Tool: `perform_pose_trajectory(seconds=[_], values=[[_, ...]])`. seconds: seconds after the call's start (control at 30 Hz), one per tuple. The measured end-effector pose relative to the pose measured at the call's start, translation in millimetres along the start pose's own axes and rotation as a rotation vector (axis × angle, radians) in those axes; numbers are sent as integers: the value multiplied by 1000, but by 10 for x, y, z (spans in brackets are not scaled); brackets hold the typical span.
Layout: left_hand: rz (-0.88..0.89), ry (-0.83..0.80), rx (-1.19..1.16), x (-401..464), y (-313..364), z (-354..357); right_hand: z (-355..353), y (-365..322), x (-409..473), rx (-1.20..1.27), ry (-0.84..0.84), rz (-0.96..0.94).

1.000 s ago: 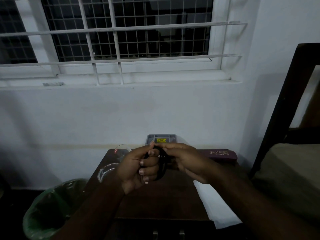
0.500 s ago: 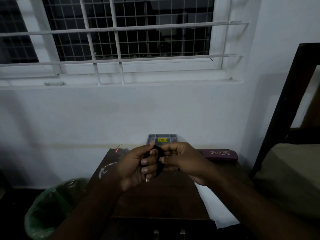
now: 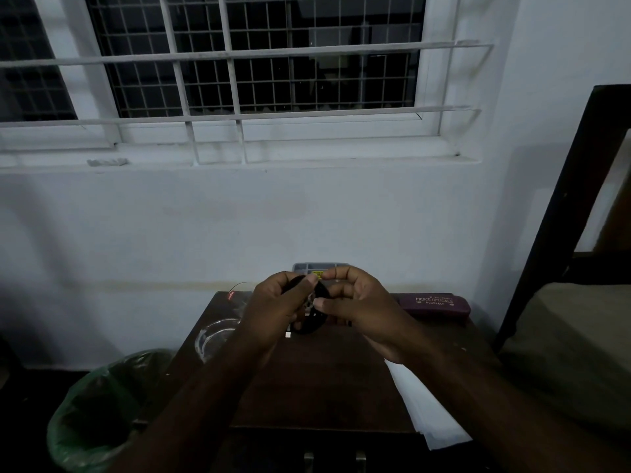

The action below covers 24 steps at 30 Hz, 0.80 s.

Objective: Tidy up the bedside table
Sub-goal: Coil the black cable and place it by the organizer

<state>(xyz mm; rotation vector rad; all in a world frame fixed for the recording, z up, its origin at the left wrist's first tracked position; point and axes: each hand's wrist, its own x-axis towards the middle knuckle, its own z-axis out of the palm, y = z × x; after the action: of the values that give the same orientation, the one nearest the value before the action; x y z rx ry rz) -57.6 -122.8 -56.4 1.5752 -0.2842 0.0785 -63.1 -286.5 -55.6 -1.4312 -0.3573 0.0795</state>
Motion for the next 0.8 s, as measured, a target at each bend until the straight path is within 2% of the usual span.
perform_pose_trajectory(seconds=[0.2, 0.43, 0.6, 0.8], values=[[10, 18, -1, -2, 7, 46, -26, -3, 13, -21, -26, -4], [-128, -85, -137, -35, 95, 54, -129, -49, 16, -52, -114, 25], [-211, -34, -211, -43, 76, 108, -106, -31, -16, -327, -17, -107], [-173, 76, -236, -26, 66, 117, -21, -2, -88, -621, -6, -323]])
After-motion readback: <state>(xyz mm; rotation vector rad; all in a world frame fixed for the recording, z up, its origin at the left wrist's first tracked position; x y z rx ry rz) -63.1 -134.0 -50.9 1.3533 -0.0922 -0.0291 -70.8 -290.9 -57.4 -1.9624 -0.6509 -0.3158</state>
